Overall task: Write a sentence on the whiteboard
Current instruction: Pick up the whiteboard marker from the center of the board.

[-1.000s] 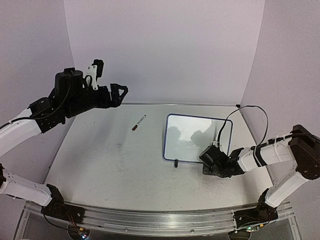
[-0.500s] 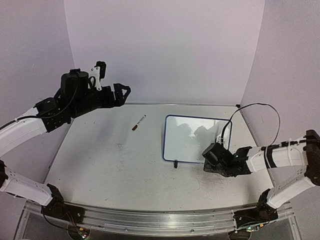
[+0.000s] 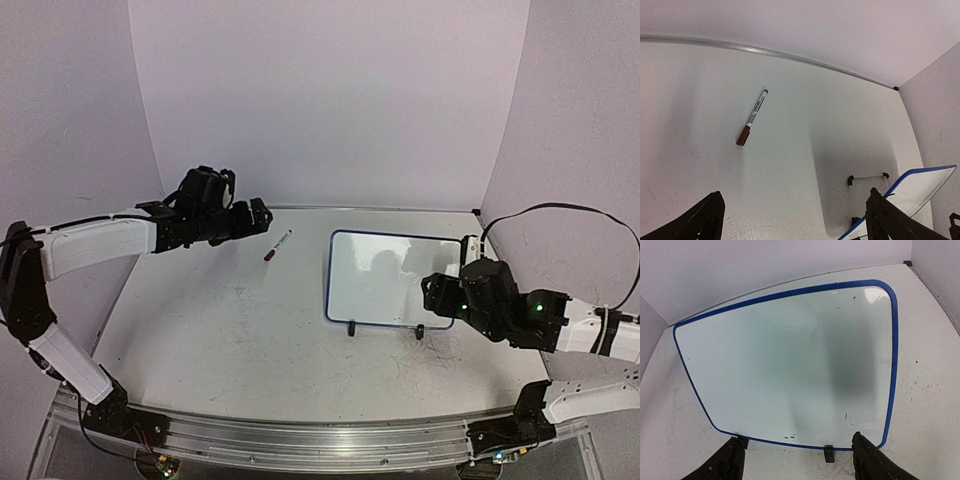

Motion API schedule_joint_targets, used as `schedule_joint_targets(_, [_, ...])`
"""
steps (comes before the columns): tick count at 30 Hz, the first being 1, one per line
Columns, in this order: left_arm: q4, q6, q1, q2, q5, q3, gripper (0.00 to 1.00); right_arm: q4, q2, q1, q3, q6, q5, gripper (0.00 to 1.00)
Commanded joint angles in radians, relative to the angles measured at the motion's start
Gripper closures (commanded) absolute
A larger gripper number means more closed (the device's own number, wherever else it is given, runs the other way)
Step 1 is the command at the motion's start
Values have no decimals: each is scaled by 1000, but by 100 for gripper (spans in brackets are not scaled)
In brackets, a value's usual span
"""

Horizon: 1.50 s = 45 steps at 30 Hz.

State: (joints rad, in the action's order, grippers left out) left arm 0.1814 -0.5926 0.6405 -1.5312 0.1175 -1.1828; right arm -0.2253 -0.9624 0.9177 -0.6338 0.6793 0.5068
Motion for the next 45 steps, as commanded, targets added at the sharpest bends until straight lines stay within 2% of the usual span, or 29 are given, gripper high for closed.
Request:
schedule_joint_targets(1, [-29, -71, -1, -103, -57, -35, 1, 10, 53, 0, -18, -126, 26, 20])
schedule_joint_targets(5, [-19, -53, -1, -201, -89, -64, 2, 21, 97, -1, -26, -203, 61, 5])
schedule_joint_targets(7, [15, -31, -1, -247, -74, -99, 3, 23, 96, 0, -49, -250, 48, 2])
schedule_joint_targets(10, [98, 56, -1, -341, -31, -202, 4, 24, 96, 0, -95, -304, -9, 2])
schedule_joint_targets(16, [346, 196, -24, -590, 36, -534, 9, 102, 215, -1, -83, -421, -141, 2])
schedule_joint_targets(25, [448, 296, -83, -805, 38, -805, 11, 77, 280, 0, -100, -417, 52, 2])
schedule_joint_targets(31, [456, 318, -126, -893, -11, -868, 13, 60, 313, -1, -98, -357, 70, 2])
schedule_joint_targets(39, [452, 329, -122, -924, -14, -860, 38, 58, 263, -1, -136, -324, 101, 2])
schedule_joint_targets(45, [449, 354, -111, -930, -17, -846, 49, 54, 210, -1, -180, -331, 80, 2])
